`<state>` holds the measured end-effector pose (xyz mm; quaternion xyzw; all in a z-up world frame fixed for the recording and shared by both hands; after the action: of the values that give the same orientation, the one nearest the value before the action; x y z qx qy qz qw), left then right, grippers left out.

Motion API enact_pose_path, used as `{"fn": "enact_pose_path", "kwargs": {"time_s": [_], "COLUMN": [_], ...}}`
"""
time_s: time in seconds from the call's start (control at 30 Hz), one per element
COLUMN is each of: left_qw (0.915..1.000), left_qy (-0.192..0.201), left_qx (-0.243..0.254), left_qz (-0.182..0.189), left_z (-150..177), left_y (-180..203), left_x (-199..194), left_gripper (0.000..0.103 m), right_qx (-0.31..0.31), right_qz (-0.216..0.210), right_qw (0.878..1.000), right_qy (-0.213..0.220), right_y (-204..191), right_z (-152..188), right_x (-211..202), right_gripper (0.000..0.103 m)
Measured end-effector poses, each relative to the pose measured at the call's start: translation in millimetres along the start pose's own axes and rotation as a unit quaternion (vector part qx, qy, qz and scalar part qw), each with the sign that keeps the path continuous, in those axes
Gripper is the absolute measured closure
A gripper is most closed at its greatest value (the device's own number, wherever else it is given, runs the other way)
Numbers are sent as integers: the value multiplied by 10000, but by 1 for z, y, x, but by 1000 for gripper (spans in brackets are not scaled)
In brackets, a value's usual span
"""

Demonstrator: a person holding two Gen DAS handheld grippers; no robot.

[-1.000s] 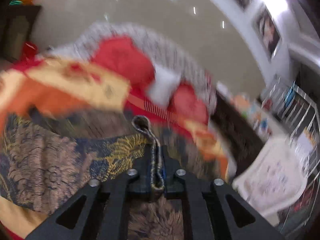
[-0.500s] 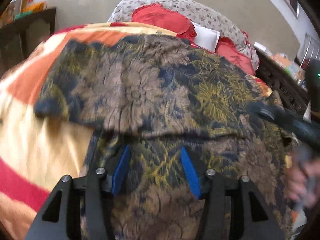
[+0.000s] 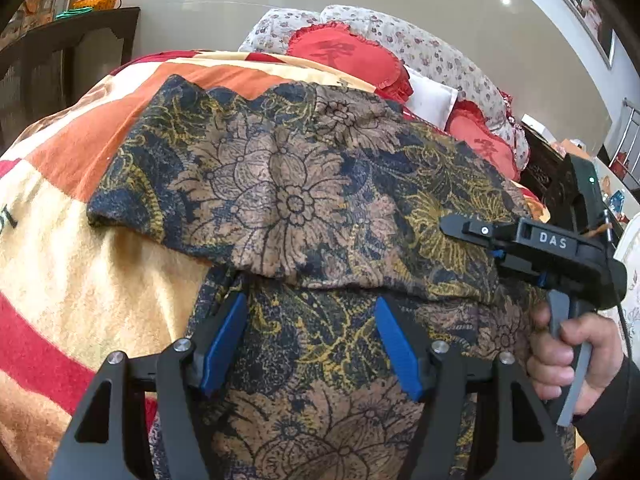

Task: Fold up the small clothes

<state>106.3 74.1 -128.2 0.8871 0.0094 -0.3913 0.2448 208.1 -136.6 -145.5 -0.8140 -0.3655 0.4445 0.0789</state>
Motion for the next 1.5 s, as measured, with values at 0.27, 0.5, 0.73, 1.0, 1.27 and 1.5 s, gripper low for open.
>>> {"fn": "enact_pose_path", "kwargs": {"time_s": [0.27,0.5,0.73,1.0,1.27,1.5], "left_qw": [10000,9999,9998,9998,9998,9998], "left_qy": [-9,-11,-21,-21,-25,-29], "left_qx": [53,92,113,112,103,110], "left_qz": [-84,-141,-176,-174,-160,-163], "left_z": [0,1,1,1,0,0], "left_y": [2,4,4,4,3,2], "left_x": [1,2,4,4,4,4], "left_gripper": [32,32,32,32,32,32], "right_qx": [-30,845,1003,110,906,1661], "right_qz": [704,157,156,1941,2548,2636], "right_qw": [9975,9963,9948,9807,9611,9485], "right_qy": [-82,-31,9,177,568,567], "right_y": [-4,4,17,20,100,135], "right_z": [2,19,4,-9,22,55], "right_x": [-5,-3,0,-28,-116,-162], "right_gripper": [86,86,97,103,103,103]}}
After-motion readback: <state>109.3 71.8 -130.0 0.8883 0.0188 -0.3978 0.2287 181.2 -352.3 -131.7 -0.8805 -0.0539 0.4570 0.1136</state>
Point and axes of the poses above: each gripper's, at about its wrist camera, not at the fingertips, and x roughly the way its jaws point, y to its right, z to its underside, the point moved 6 cm from there along x, roughly the way its jaws point, and after that the axes turned 12 degrees about -x, right-handed, at the moved point
